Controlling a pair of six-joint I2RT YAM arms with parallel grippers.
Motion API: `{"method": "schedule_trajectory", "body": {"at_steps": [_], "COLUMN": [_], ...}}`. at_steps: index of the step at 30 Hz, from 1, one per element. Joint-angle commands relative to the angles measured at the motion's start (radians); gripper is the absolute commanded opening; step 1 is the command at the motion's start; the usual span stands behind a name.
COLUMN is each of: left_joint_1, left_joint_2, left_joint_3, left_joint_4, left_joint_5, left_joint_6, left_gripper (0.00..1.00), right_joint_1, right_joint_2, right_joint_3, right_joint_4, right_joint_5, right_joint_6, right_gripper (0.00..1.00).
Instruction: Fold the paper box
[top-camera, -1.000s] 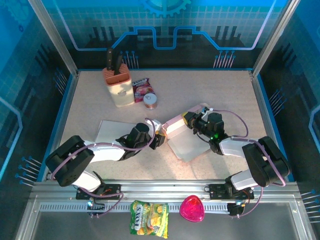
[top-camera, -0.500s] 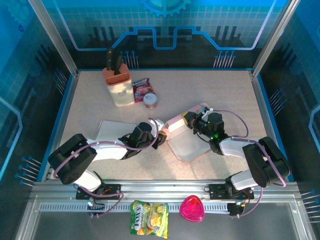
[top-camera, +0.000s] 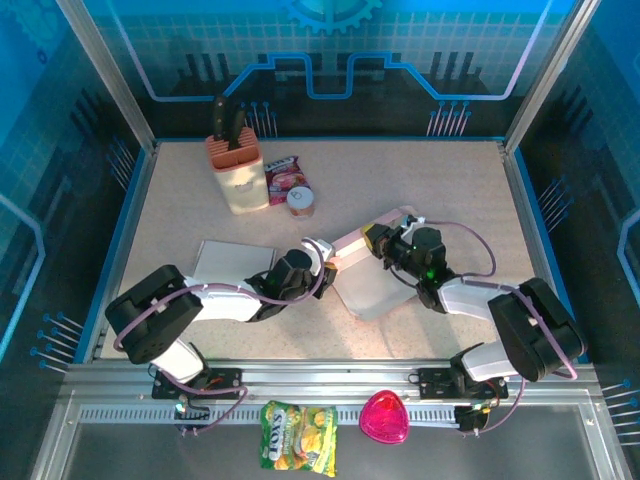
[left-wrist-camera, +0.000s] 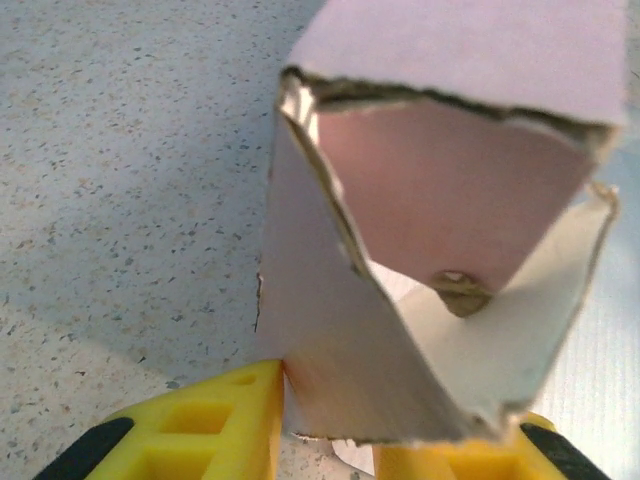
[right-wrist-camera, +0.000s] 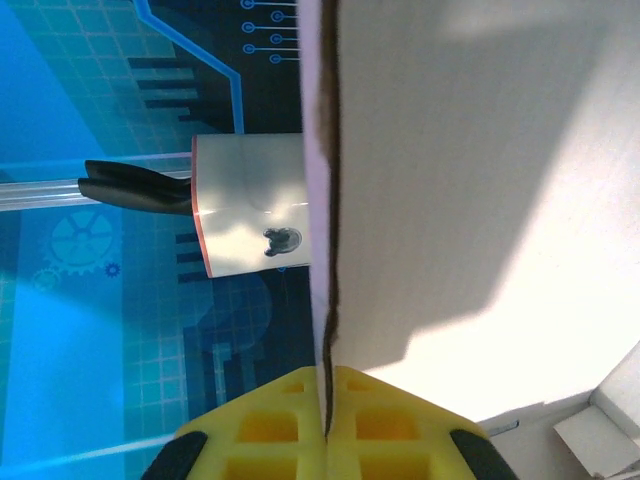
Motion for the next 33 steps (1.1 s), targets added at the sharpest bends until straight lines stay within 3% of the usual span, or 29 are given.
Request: {"method": "schedule_trajectory", "body": {"at_steps": [1, 17, 25, 33], "left_joint_1": [-0.019, -0.043, -0.042, -0.021], "left_joint_2": [0.013, 0.067, 0.056, 0.065], "left_joint_3": [0.023, 0.042, 0.024, 0.036], "left_joint_4": [0.050, 0.107, 0.116, 0.109], "left_joint_5": [-0.086, -0.182, -0.170, -0.123], "left_joint_6": [-0.057, -0.121, -0.110, -0.077], "left_gripper": [0.28, 0.35, 0.42, 0.38], "right_joint_1": [0.033, 0.142, 0.113, 0.099], "right_joint_2": [-0.025, -0.114, -0.078, 0.038], "right_joint_3": [-0.020, -0.060, -0.047, -0.053], "right_joint_4": [-0.003, -0.114, -0.074, 0.082], "right_joint_5": [0.062, 0.308, 0.284, 0.273], "right_joint_6": [-0.015, 0.029, 0.028, 0.023], "right_gripper": [0.00, 0.00, 0.00, 0.00]}}
